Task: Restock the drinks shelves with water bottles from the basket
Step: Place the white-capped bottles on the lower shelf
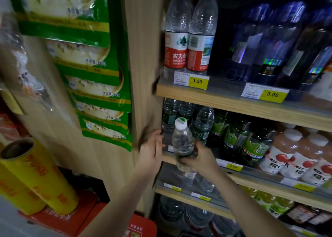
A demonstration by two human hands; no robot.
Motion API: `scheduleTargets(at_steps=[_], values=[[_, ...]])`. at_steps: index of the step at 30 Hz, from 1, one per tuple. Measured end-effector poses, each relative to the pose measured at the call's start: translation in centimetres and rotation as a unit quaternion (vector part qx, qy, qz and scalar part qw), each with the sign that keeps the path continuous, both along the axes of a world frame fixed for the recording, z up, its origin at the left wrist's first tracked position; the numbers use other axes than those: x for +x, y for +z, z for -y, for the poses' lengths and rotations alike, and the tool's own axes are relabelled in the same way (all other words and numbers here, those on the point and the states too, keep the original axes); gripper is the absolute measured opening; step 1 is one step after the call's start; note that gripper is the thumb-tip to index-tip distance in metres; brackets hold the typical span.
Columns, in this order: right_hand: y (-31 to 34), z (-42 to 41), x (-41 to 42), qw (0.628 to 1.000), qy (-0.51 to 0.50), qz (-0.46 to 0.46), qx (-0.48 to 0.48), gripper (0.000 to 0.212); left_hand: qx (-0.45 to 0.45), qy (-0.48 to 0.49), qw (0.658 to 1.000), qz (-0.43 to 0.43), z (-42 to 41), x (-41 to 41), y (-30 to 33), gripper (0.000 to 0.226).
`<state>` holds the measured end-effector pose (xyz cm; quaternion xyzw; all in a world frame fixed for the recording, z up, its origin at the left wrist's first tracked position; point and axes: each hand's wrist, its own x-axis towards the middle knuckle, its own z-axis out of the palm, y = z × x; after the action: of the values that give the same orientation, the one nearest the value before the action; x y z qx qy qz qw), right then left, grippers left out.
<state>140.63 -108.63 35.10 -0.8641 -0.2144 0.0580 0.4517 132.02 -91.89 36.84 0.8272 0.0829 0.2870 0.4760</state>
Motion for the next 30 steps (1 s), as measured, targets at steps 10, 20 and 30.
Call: scheduleTargets(at_steps=[10,20,30], values=[[0.9,-7.6,4.5,0.995,-0.021,0.052,0.079,0.06,0.074,-0.023,0.994,-0.076,-1.8,-0.5,-7.3,0.029],[-1.1,-11.3,6.6,0.994,-0.098,-0.026,0.046,0.063,0.072,-0.067,0.985,-0.139,-2.6,-0.5,-8.3,0.034],[-2.4,-1.0,3.6,0.969,-0.225,0.098,-0.009,0.04,0.296,0.064,0.935,-0.185,-0.4,3.7,-9.5,0.069]])
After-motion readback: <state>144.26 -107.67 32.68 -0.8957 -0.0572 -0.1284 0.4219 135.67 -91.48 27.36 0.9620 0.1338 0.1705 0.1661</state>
